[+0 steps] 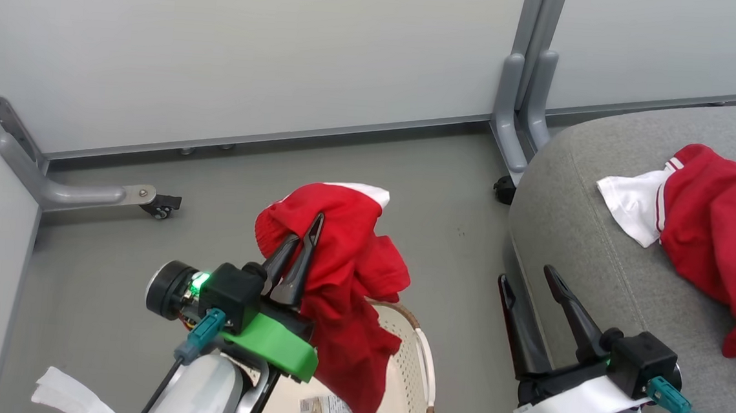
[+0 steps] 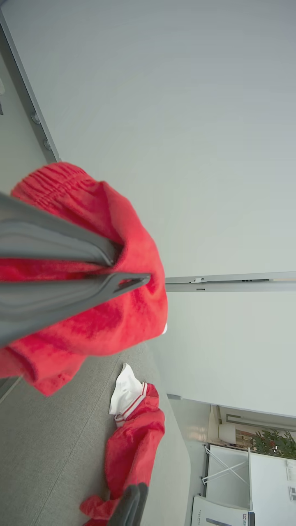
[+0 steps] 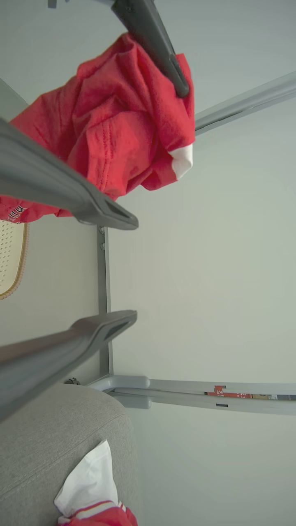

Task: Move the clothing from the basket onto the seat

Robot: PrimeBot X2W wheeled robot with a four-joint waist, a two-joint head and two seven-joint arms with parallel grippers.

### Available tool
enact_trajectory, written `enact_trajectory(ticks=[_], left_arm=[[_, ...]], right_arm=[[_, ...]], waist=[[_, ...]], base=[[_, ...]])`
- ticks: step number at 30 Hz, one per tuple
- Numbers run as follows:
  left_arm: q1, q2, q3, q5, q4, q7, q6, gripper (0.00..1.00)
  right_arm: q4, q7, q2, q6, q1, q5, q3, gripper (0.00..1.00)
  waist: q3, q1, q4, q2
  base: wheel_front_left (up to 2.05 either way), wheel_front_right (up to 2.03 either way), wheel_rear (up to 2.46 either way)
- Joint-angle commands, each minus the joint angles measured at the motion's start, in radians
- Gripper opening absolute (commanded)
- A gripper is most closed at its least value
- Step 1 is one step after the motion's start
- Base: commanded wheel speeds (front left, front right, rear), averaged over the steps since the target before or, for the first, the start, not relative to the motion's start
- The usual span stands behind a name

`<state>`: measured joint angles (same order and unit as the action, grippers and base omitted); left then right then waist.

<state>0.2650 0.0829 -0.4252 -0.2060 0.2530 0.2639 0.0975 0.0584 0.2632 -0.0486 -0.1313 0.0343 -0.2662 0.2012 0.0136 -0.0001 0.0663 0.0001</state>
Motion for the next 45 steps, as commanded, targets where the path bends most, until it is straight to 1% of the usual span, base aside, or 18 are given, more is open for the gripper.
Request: enact_trajectory(ticks=[1, 5, 9, 12, 19, 24, 29, 32, 37, 40, 41, 42, 43, 44, 45], left_arm=[[-0.016, -0.003, 0.005, 0.002, -0.012, 0.001, 0.006, 0.00], [-0.006, -0.015, -0.002, 0.001, -0.047, 0.001, 0.017, 0.00], [0.014, -0.022, -0.012, -0.014, -0.080, 0.001, 0.022, 0.00], [0.032, -0.025, -0.033, -0.018, -0.101, 0.001, 0.026, 0.00], [0.069, -0.031, -0.077, -0.033, -0.138, 0.000, 0.031, 0.00], [0.086, -0.032, -0.132, -0.045, -0.156, 0.000, 0.034, 0.00], [0.104, -0.032, -0.196, -0.068, -0.181, 0.000, 0.034, 0.00], [0.113, -0.033, -0.234, -0.078, -0.195, 0.000, 0.034, 0.00], [0.128, -0.033, -0.284, -0.100, -0.210, 0.000, 0.034, 0.00], [0.132, -0.032, -0.299, -0.109, -0.208, 0.000, 0.034, 0.00], [0.133, -0.032, -0.302, -0.111, -0.207, 0.000, 0.034, 0.00], [0.133, -0.032, -0.303, -0.112, -0.206, 0.000, 0.034, 0.00], [0.132, -0.032, -0.304, -0.113, -0.205, 0.000, 0.034, 0.00], [0.131, -0.032, -0.304, -0.113, -0.203, 0.000, 0.034, 0.00], [0.129, -0.032, -0.304, -0.115, -0.200, 0.000, 0.034, 0.00]], right_arm=[[0.004, 0.002, -0.003, 0.001, -0.011, 0.001, 0.004, 1.00], [0.012, 0.002, -0.003, 0.001, -0.004, 0.016, 0.043, 1.00], [0.032, 0.002, -0.003, 0.001, 0.020, 0.027, 0.111, 1.00], [0.065, 0.002, -0.004, 0.001, 0.042, 0.027, 0.176, 1.00], [0.132, 0.002, -0.003, 0.001, 0.118, 0.051, 0.258, 1.00], [0.169, 0.002, -0.003, 0.001, 0.145, 0.047, 0.258, 1.00], [0.211, 0.002, -0.003, 0.001, 0.165, 0.069, 0.236, 1.00], [0.224, 0.002, -0.003, 0.001, 0.169, 0.037, 0.257, 1.00], [0.275, 0.002, -0.011, 0.001, 0.189, -0.047, 0.360, 1.00], [0.298, 0.002, -0.024, 0.001, 0.199, -0.072, 0.401, 1.00], [0.300, 0.002, -0.024, 0.001, 0.202, -0.079, 0.410, 0.92], [0.300, 0.002, -0.024, 0.001, 0.204, -0.085, 0.417, 0.82], [0.297, 0.002, -0.026, 0.001, 0.204, -0.092, 0.426, 0.30], [0.296, 0.002, -0.030, 0.001, 0.205, -0.096, 0.437, 0.05], [0.294, 0.002, -0.037, 0.001, 0.206, -0.099, 0.446, 0.00]], waist=[[0.003, 0.0001, -0.003, -0.0001], [0.001, 0.0001, -0.004, -0.0001], [-0.005, 0.0001, -0.003, -0.0001], [-0.008, 0.0001, -0.002, -0.0001], [-0.015, 0.0001, -0.003, -0.0001], [-0.015, 0.0001, -0.008, -0.0001], [-0.014, 0.0001, -0.018, -0.0001], [-0.013, 0.0001, -0.021, -0.0001], [-0.004, 0.0001, -0.021, -0.0001], [0.002, 0.0001, -0.019, -0.0001], [0.004, 0.0001, -0.018, -0.0001], [0.005, 0.0001, -0.018, -0.0001], [0.006, 0.0001, -0.018, -0.0001], [0.007, 0.0001, -0.017, -0.0001], [0.007, 0.0001, -0.017, -0.0001]], base=[[0.00, 0.00, 0.00], [0.00, 0.00, 0.00], [0.00, 0.00, 0.00], [0.00, 0.00, 0.00], [0.00, 0.00, 0.00], [0.00, 0.00, 0.00], [0.00, 0.00, 0.00], [0.00, 0.00, 0.00], [0.00, 0.00, 0.00], [0.00, 0.00, 0.00], [0.00, 0.00, 0.00], [0.00, 0.00, 0.00], [0.00, 0.00, 0.00], [0.00, 0.00, 0.00], [0.00, 0.00, 0.00]])
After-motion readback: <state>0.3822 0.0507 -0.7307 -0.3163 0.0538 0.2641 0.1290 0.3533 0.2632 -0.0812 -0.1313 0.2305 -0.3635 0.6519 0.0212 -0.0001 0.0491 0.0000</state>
